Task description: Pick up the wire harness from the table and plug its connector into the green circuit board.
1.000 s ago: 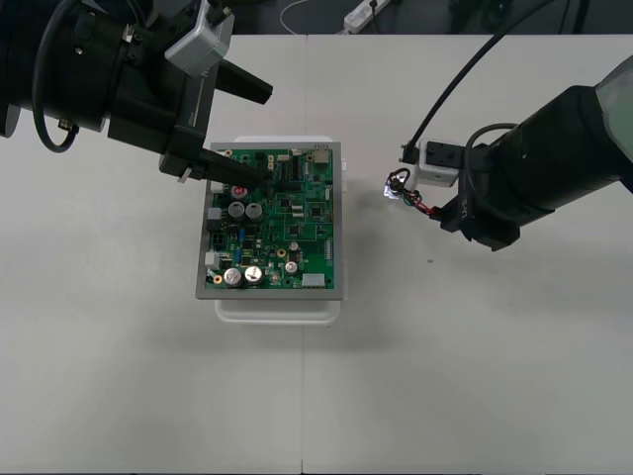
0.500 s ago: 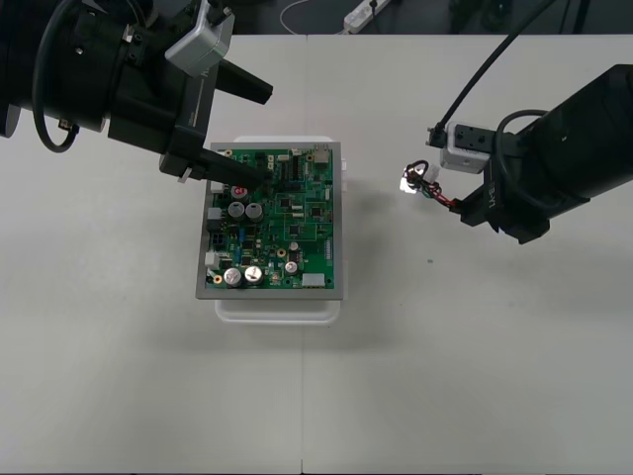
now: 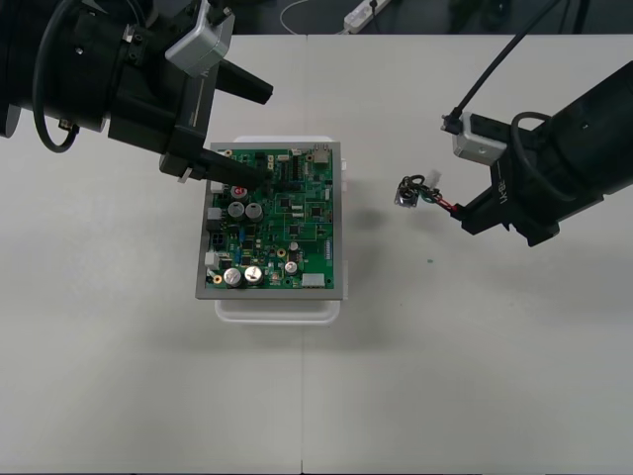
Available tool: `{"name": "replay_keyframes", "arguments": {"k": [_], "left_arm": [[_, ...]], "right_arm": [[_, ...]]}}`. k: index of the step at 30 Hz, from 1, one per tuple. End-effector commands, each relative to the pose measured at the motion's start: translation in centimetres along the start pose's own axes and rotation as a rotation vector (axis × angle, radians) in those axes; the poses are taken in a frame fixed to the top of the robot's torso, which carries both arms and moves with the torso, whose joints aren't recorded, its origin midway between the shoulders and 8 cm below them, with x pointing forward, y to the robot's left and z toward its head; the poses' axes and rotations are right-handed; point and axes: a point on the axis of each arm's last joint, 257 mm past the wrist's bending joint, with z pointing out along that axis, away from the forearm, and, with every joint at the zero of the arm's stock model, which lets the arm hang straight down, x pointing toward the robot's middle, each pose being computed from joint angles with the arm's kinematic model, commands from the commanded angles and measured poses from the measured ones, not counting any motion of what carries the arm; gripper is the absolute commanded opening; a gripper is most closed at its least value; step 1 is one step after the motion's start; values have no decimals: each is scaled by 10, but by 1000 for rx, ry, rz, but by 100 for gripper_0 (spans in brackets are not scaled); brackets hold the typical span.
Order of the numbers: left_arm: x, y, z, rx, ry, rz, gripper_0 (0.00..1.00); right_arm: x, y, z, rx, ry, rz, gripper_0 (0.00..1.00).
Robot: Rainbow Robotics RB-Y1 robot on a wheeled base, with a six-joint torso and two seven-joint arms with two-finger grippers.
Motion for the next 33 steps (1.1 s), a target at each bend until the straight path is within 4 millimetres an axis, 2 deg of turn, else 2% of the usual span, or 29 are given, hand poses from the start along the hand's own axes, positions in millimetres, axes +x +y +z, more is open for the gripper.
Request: {"name": "replay_keyframes", "arguments": {"k": [1,6,13,25,33], "left_arm": [[-33,7,6,-25,-43,17,100],[-33,7,6,-25,-43,17,100],[-33,7,6,-25,-43,17,100],[-33,7,6,-25,-43,17,100],[-33,7,6,-25,-43,17,100]], "right_arm": [[-7,-15,-36,68,3,-77,0],[-12,-8,-37,41,-22,-78,0],[-27,12,-40,-49,-91,-55,0],[-39,19,-54,-95,-167,-18,0],[-53,34,-64,-182,-242,32,0]]}}
